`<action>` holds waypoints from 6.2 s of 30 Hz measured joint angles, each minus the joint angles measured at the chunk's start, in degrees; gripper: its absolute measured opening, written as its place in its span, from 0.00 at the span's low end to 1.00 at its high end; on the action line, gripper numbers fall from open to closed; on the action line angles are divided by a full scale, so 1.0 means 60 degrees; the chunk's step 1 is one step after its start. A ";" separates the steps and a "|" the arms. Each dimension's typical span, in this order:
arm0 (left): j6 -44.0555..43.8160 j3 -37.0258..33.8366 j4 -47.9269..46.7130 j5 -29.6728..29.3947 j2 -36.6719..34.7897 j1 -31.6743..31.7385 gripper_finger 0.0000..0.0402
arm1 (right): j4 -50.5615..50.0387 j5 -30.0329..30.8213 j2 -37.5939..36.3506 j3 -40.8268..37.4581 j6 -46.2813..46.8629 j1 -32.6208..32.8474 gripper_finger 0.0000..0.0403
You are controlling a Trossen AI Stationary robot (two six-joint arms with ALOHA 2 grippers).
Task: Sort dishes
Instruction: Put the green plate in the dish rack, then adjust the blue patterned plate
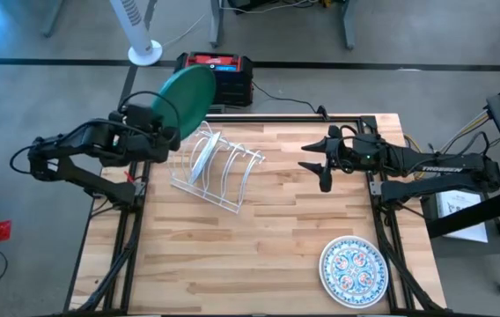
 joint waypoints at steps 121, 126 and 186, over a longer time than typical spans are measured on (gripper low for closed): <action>0.0536 0.1396 0.0752 0.3549 0.5084 -0.1500 0.02 | -0.0662 -0.0650 0.0000 -0.0572 0.0507 -0.0004 0.55; 0.0741 0.1396 0.1093 0.3792 0.5234 -0.1399 0.00 | -0.0659 -0.0752 0.0000 -0.0572 0.0528 0.0000 0.57; 0.1345 0.0274 0.1072 0.2399 0.5268 0.0459 0.00 | -0.0652 -0.0739 0.0000 -0.0572 0.0514 0.0000 0.54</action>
